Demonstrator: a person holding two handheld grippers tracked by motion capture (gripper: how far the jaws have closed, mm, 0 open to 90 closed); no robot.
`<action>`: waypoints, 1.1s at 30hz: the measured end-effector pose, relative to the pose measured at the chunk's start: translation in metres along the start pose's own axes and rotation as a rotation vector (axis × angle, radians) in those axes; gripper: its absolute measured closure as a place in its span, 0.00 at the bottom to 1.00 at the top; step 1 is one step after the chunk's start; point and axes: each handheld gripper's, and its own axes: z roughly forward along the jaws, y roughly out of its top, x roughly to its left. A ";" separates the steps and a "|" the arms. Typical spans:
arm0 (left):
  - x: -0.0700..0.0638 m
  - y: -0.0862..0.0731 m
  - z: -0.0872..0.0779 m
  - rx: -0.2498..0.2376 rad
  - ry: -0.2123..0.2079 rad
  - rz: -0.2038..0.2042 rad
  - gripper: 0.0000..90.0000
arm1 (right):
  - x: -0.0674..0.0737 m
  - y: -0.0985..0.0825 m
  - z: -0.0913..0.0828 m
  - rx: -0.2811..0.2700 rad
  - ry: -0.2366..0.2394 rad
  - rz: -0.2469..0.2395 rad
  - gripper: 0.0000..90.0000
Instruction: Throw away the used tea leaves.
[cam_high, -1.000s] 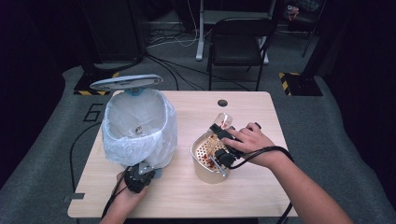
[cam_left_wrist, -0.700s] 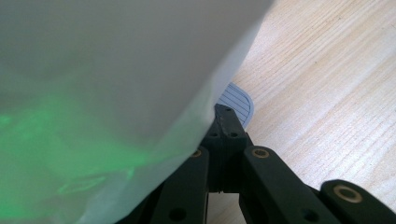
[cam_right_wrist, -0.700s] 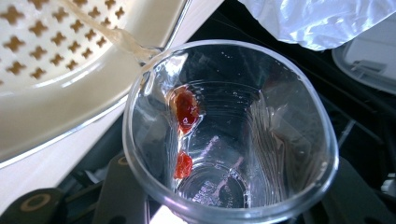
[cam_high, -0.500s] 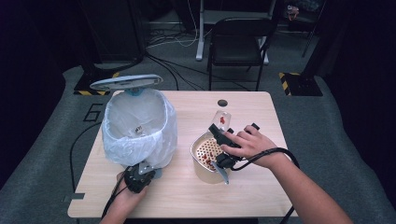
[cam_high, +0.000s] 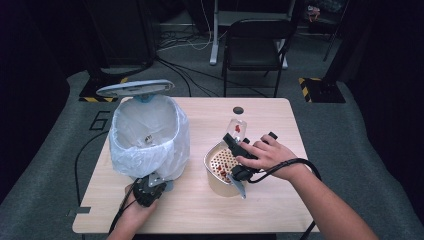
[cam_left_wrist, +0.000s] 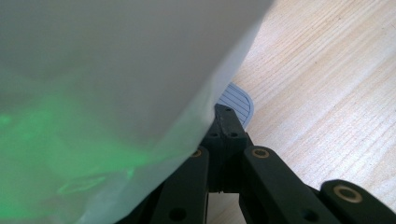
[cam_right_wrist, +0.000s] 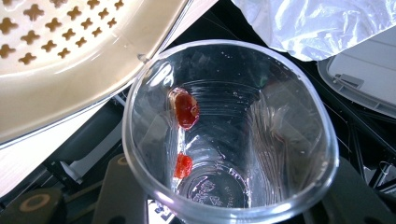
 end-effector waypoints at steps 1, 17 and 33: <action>0.000 0.000 0.000 0.001 0.000 0.000 1.00 | 0.000 0.000 0.000 0.000 -0.006 0.001 0.56; 0.000 0.000 0.000 0.000 0.000 0.000 1.00 | 0.003 0.002 -0.001 0.048 -0.045 -0.015 0.56; 0.000 0.000 0.000 0.000 0.000 0.001 1.00 | -0.036 -0.038 0.000 -0.177 0.223 0.531 0.55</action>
